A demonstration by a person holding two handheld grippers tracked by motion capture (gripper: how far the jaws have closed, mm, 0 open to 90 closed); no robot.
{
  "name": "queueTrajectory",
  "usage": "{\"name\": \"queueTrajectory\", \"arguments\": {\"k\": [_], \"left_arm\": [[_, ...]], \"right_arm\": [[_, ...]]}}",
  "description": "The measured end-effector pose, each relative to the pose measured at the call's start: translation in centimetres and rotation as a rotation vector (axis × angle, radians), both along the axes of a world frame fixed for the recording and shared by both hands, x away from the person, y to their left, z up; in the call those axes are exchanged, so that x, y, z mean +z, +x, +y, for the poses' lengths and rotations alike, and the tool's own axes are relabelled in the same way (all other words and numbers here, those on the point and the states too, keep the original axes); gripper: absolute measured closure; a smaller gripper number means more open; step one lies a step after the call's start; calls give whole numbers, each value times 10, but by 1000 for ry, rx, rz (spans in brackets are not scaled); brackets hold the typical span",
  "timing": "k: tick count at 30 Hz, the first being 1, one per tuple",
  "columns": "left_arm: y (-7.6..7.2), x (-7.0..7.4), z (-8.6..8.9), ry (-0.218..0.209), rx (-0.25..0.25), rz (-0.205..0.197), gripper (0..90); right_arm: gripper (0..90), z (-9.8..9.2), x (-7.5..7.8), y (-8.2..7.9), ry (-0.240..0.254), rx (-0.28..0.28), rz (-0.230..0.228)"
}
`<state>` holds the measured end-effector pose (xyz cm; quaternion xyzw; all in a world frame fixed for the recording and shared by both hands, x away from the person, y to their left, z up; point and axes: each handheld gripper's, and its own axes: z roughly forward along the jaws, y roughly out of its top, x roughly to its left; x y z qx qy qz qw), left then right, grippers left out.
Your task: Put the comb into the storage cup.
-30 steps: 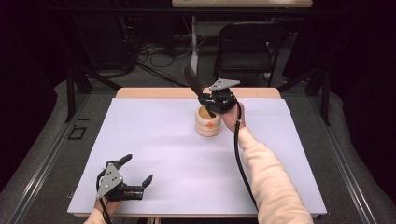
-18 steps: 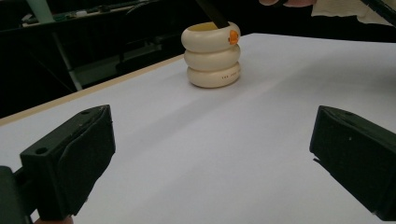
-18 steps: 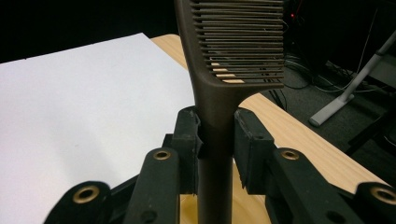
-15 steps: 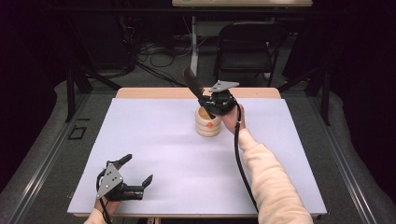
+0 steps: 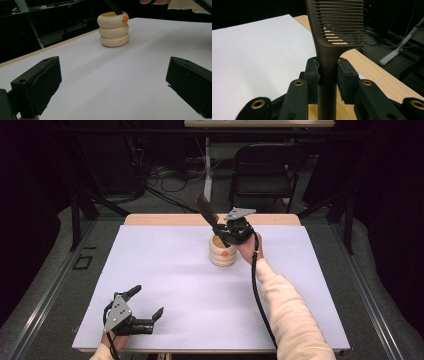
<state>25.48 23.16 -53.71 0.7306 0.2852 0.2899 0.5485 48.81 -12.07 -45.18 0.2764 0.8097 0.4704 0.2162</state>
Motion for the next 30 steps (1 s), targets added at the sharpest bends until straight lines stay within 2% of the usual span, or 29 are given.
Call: {"name": "queueTrajectory", "arguments": {"k": [30], "left_arm": [[0,0,0,-6,-2,1,3]], "right_arm": [[721,2,-9,2,-26,10,26]]}}
